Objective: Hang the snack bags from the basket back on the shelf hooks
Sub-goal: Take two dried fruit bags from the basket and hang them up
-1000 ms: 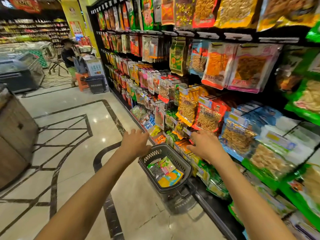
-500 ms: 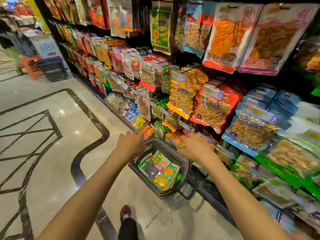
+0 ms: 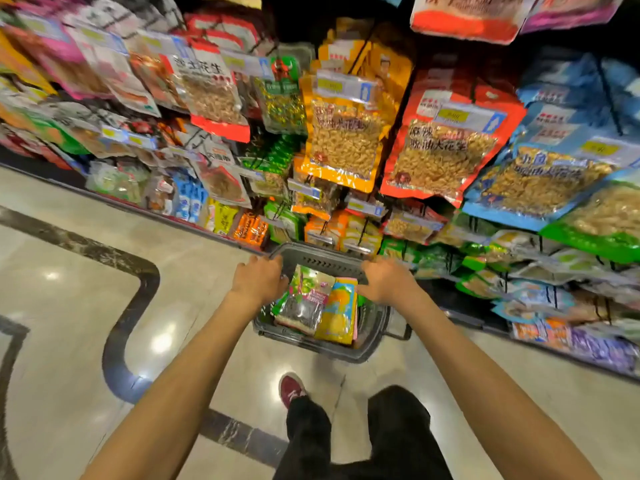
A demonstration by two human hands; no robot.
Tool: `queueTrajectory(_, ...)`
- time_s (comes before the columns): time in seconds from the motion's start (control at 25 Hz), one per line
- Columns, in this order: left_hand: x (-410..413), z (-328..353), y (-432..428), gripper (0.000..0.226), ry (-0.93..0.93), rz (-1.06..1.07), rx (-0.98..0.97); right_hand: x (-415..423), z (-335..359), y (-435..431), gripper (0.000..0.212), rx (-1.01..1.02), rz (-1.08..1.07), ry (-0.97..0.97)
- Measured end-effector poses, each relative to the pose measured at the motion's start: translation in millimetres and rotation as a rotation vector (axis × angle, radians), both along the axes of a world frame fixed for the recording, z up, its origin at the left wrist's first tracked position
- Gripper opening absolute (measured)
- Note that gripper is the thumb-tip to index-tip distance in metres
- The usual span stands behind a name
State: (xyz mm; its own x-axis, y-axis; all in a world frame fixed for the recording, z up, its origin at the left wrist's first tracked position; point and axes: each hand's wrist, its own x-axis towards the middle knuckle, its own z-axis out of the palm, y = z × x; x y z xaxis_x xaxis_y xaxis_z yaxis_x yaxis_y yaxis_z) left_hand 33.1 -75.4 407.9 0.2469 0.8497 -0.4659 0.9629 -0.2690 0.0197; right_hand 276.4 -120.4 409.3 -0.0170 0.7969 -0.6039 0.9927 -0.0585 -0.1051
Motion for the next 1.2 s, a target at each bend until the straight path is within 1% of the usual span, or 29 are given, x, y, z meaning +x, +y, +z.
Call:
queueTrajectory(0.12, -9, -47, 21, 0.045, -0.032, 0.004, -0.041, -13, -50, 12, 0.057, -0.087, -0.063, 0.018)
queueTrajectory(0.24, -17, -105, 35, 0.043, -0.047, 0.018, -0.114, -24, -116, 21, 0.057, -0.186, -0.121, 0.061)
queueTrajectory(0.36, -20, -171, 47, 0.042, -0.007, 0.015, -0.202, -29, -185, 24, 0.057, -0.286, -0.181, 0.071)
queueTrajectory(0.44, -19, -219, 56, 0.043, 0.016, 0.008, -0.246, -32, -236, 25, 0.054, -0.316, -0.212, 0.074)
queueTrajectory(0.52, -18, -269, 62, 0.043, 0.012, 0.018, -0.296, -35, -286, 24, 0.053, -0.322, -0.23, 0.082)
queueTrajectory(0.6, -18, -322, 63, 0.043, -0.03, 0.05, -0.337, -34, -336, 22, 0.054, -0.327, -0.268, 0.102)
queueTrajectory(0.72, -20, -406, 63, 0.047, -0.091, 0.099, -0.354, -26, -411, 21, 0.057, -0.349, -0.337, 0.106)
queueTrajectory(0.88, -29, -507, 78, 0.048, -0.115, 0.158, -0.355, -15, -507, 24, 0.051, -0.341, -0.414, 0.169)
queueTrajectory(0.96, -35, -552, 89, 0.049, -0.14, 0.172, -0.358, -9, -544, 28, 0.054, -0.347, -0.472, 0.208)
queueTrajectory(1.04, -39, -590, 99, 0.056, -0.159, 0.251, -0.377, -5, -572, 30, 0.056, -0.331, -0.538, 0.207)
queueTrajectory(1.12, -38, -613, 106, 0.066, -0.179, 0.37, -0.421, -3, -592, 30, 0.063, -0.302, -0.627, 0.185)
queueTrajectory(1.2, -34, -624, 105, 0.074, -0.2, 0.462, -0.417, -3, -603, 29, 0.072, -0.27, -0.759, 0.179)
